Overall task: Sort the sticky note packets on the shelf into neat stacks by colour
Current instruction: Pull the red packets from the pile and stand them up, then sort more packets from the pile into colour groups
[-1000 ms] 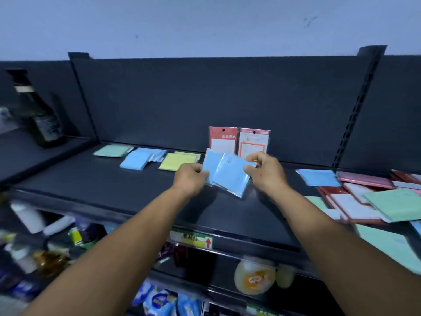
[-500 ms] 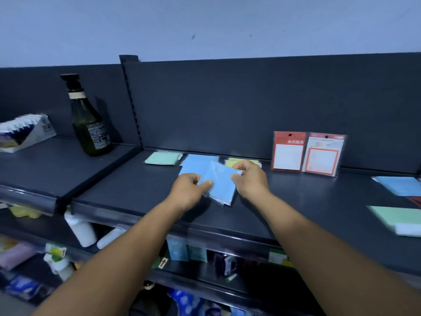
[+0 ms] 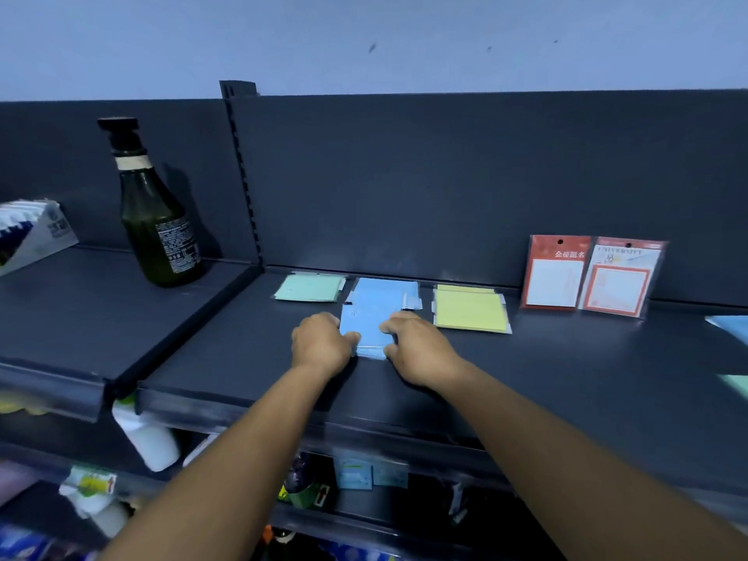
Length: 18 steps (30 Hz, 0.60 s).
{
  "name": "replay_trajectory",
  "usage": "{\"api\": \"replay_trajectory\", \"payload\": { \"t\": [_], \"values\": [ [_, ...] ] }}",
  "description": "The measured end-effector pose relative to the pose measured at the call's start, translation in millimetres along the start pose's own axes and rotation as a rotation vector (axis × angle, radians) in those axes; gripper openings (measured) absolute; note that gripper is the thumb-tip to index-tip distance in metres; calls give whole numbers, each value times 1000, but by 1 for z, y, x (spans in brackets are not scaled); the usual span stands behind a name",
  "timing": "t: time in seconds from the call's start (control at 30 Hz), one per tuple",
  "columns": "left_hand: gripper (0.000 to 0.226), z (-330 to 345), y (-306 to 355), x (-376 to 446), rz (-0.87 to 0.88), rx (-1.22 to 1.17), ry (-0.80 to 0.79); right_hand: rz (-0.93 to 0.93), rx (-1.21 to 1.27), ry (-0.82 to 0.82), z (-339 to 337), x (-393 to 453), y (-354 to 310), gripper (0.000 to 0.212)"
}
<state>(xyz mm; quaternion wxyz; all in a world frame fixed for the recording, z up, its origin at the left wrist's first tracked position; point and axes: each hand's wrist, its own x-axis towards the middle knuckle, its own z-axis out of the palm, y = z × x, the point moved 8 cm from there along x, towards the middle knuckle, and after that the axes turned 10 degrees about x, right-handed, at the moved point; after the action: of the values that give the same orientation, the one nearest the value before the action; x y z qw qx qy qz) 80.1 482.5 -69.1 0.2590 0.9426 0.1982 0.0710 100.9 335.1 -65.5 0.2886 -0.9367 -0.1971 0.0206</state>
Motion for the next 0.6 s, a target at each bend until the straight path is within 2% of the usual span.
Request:
{"api": "replay_trajectory", "payload": {
  "t": [0.1,0.27,0.43,0.6],
  "values": [
    [28,-3,8,1,56,77,21,10,-21,-8,-2,2,-2,34],
    [62,-9,43,-14,295,312,61,46,-20,3,-13,-5,6,49],
    [61,6,86,-37,493,418,5,79,-111,19,-38,-28,26,65],
    [63,31,134,-69,642,432,-70,138,-223,53,-75,-62,58,64]
  ]
}}
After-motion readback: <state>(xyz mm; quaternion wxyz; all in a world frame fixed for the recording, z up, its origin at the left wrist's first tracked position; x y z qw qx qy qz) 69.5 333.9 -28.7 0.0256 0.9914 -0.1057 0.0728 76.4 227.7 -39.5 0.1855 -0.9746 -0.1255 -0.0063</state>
